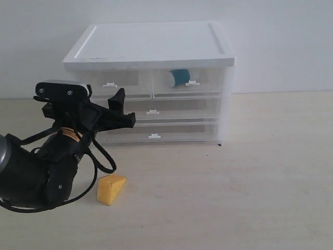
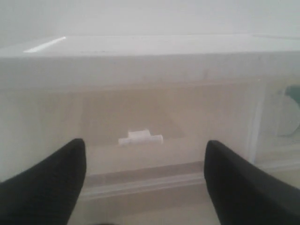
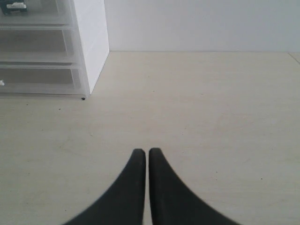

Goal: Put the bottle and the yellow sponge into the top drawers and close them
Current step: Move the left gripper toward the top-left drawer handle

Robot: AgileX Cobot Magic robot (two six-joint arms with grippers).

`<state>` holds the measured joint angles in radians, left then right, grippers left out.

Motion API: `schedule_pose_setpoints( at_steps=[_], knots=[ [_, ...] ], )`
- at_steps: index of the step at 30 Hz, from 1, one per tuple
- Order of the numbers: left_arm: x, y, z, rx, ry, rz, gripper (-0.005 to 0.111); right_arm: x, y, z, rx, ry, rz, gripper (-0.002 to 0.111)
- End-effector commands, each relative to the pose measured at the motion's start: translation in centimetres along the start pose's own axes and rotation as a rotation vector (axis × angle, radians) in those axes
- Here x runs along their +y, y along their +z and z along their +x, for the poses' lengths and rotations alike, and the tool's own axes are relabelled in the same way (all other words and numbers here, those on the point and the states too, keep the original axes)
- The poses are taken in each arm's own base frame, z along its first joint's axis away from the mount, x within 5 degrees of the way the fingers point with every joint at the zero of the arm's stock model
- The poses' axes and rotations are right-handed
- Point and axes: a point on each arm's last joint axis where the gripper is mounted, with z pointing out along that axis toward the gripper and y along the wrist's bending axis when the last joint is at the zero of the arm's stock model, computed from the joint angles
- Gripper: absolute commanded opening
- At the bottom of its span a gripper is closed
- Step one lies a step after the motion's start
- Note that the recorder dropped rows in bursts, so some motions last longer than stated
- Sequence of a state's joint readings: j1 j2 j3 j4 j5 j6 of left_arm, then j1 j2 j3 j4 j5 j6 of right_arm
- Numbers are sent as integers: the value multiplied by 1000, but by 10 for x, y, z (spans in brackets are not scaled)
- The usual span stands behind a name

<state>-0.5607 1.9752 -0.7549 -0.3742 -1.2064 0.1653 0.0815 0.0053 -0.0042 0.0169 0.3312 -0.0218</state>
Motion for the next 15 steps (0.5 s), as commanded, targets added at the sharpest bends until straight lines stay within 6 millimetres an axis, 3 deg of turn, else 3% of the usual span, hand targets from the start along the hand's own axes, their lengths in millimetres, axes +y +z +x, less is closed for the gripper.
schedule_pose_setpoints(
  at_steps=[1, 15],
  knots=[
    [-7, 7, -9, -50, -43, 20, 64, 0, 0, 1, -5, -4, 4, 0],
    [-10, 25, -14, 24, -59, -21, 64, 0, 0, 1, -5, -4, 4, 0]
  ],
)
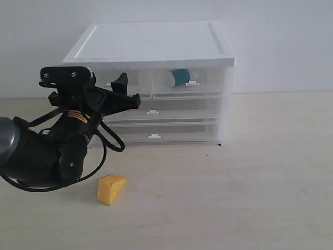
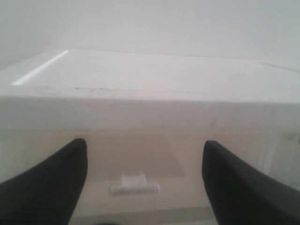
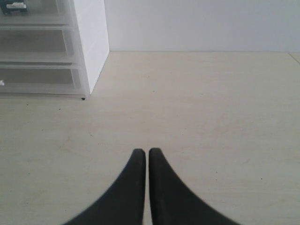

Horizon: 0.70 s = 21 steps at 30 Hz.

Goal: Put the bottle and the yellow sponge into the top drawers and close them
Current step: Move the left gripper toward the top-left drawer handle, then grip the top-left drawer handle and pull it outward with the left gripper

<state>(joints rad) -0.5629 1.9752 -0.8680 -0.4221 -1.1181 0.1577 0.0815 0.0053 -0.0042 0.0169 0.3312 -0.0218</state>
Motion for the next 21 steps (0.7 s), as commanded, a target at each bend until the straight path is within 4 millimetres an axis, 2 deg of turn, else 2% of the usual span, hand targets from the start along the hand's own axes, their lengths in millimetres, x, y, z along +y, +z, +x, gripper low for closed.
schedule_pose_setpoints(
  at_steps=[1, 7, 12, 21],
  knots=[
    [-3, 2, 2, 36, 8, 4, 64, 0, 0, 1, -5, -4, 4, 0],
    [1, 3, 22, 34, 48, -35, 64, 0, 0, 1, -5, -4, 4, 0],
    [2, 3, 30, -9, 69, -42, 64, 0, 0, 1, -5, -4, 4, 0],
    [0, 7, 26, -28, 63, -37, 64, 0, 0, 1, -5, -4, 4, 0]
  ],
)
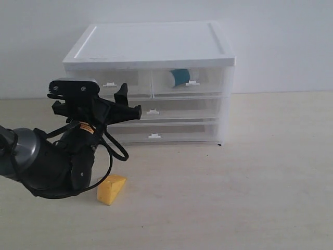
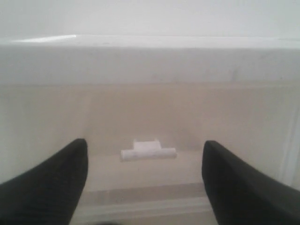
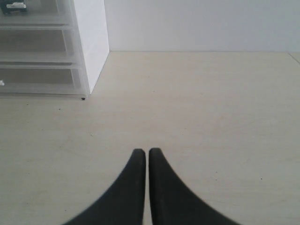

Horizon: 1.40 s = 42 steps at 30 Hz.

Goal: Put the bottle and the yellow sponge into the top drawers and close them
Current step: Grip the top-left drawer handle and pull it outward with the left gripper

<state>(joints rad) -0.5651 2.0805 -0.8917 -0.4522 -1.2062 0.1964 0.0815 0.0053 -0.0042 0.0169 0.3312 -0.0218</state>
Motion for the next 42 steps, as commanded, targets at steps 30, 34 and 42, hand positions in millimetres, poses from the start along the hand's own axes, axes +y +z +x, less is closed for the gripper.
schedule_pose_setpoints(
  at_steps=[30, 34, 42],
  knots=[
    [-10, -38, -16, 13, 17, 30, 4, 0, 0, 1, -5, -4, 4, 0],
    [-14, -53, -22, 30, 1, 14, 4, 0, 0, 1, -5, -4, 4, 0],
    [-15, -99, -27, 93, 8, 2, 4, 0, 0, 1, -5, -4, 4, 0]
  ],
)
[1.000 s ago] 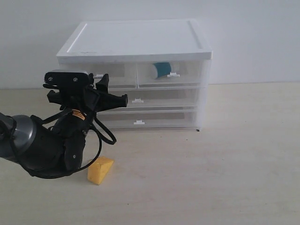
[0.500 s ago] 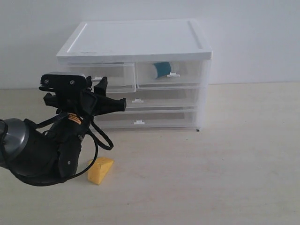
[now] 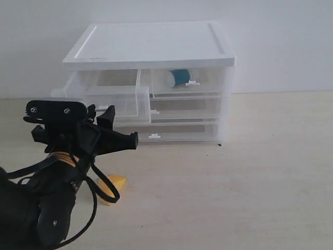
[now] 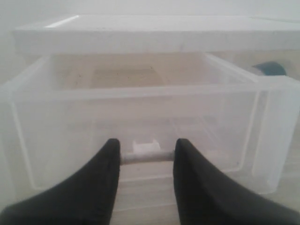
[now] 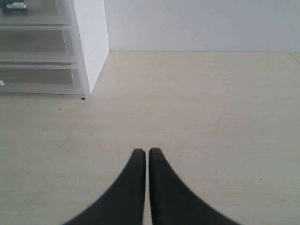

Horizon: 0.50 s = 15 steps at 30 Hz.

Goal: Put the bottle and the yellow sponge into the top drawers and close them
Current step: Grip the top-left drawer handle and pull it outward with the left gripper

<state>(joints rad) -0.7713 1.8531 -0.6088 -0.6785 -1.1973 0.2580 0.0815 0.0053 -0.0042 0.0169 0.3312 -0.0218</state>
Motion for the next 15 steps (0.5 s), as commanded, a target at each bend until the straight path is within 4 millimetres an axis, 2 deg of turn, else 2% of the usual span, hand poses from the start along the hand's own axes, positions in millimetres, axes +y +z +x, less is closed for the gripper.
schedule_pose_setpoints(
  at_steps=[1, 8, 12, 15],
  knots=[
    [0, -21, -5, -7, 5, 10, 4, 0, 0, 1, -5, -4, 4, 0],
    [-3, -46, -9, 4, 1, 54, 4, 0, 0, 1, -5, -4, 4, 0],
    [-7, -52, -5, 16, 11, 80, 4, 0, 0, 1, -5, -4, 4, 0],
    [-4, -55, -3, 37, -4, 36, 4, 0, 0, 1, -5, -4, 4, 0]
  ],
)
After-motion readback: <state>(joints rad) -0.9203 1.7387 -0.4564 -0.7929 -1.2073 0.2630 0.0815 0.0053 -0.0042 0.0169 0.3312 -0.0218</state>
